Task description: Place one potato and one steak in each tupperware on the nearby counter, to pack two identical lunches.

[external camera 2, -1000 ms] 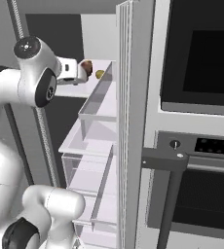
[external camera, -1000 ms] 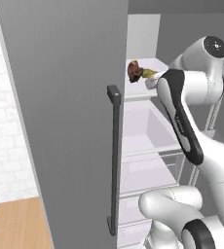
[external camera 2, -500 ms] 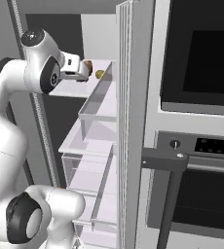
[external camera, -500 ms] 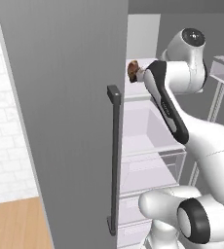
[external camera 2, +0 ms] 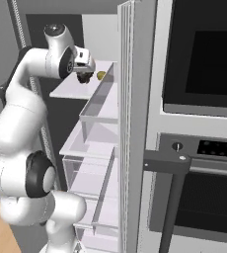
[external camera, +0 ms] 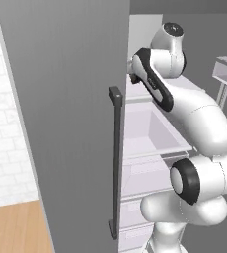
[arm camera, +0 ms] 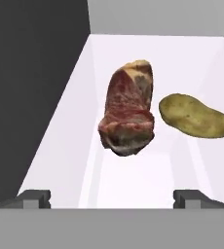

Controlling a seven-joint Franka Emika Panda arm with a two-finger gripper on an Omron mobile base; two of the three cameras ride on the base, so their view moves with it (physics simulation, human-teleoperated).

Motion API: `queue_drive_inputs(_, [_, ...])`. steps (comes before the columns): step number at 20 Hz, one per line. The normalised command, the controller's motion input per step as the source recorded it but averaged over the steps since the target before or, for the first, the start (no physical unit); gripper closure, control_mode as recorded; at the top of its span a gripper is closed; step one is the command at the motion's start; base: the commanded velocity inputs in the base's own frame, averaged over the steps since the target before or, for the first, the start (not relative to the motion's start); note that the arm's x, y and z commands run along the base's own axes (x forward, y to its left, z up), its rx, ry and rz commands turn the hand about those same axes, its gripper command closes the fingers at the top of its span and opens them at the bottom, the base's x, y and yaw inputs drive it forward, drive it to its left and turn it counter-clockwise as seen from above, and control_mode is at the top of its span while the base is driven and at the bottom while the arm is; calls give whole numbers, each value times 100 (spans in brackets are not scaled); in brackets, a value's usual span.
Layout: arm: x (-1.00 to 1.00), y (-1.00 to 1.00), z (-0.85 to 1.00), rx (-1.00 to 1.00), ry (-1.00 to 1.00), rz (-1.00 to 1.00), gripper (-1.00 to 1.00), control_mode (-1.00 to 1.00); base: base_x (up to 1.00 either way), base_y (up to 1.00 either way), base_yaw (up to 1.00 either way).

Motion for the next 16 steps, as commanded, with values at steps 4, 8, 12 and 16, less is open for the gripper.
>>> queue_drive_inputs(4, [100,4,-41,0,0,0,-100,-100,0,0,0])
queue_drive_inputs(8, [76,-18,-32,0,1,0,-100,-100,0,0,0])
queue_drive_inputs(12, [39,-17,-5,0,0,0,-100,-100,0,0,0])
queue_drive_inputs(16, [-29,-21,0,0,-5,0,-100,-100,0,0,0])
